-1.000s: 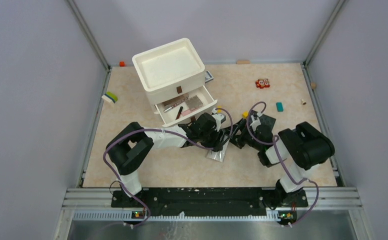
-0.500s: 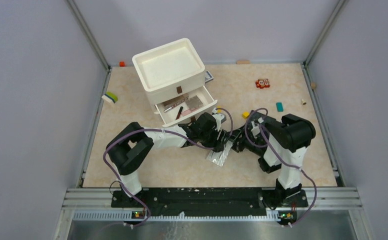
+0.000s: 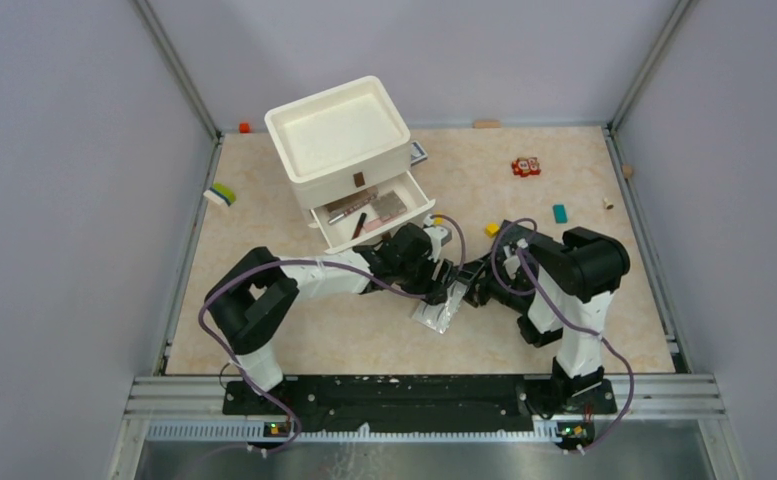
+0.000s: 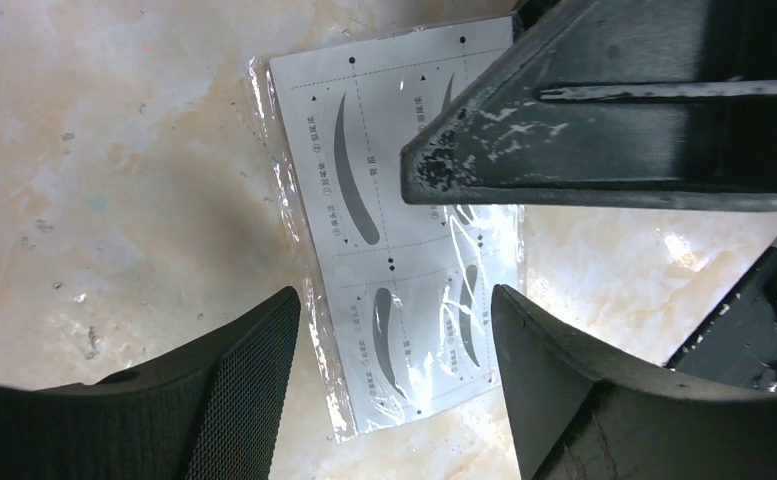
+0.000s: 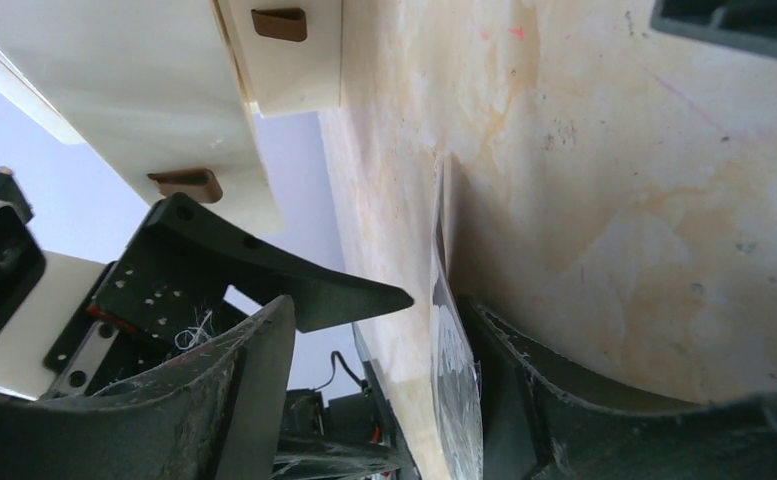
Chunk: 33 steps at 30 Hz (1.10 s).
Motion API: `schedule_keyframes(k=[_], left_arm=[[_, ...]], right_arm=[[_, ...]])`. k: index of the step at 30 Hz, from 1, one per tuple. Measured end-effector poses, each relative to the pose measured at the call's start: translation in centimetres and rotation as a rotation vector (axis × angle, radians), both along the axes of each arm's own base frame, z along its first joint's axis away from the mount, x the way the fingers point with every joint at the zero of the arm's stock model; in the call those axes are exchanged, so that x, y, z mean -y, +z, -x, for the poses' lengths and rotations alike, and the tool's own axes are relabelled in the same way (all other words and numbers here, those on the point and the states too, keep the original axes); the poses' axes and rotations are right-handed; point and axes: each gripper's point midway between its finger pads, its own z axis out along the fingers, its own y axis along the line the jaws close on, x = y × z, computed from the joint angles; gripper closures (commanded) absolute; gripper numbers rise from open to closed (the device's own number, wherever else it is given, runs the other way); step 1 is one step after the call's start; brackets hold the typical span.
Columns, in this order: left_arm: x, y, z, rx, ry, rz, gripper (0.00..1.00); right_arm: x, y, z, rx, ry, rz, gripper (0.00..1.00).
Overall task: Organize the makeup
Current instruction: Pick up the makeup from the center of the board.
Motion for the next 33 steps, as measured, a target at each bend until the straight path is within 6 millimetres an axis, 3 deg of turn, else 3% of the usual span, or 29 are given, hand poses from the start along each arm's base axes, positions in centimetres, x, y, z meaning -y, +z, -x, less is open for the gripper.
schedule_keyframes(k=[5, 19, 33], left_arm=[[-0.2, 1.9, -0.1, 0.026, 0.001, 0.012, 0.24], [-2.0, 6.2, -1.0, 0.145, 0.041, 0.008, 0.23], [-4.0, 4.8, -0.6, 0.149, 0.075, -0.057, 0.23]], right_arm=[[0.0, -0.2, 0.0, -0.001, -0.001, 0.005, 0.45], [0.1, -0.5, 0.3, 0.002, 0.007, 0.021, 0.46], [0.5, -0.5, 0.9, 0.07, 0.029, 0.077, 0.54]])
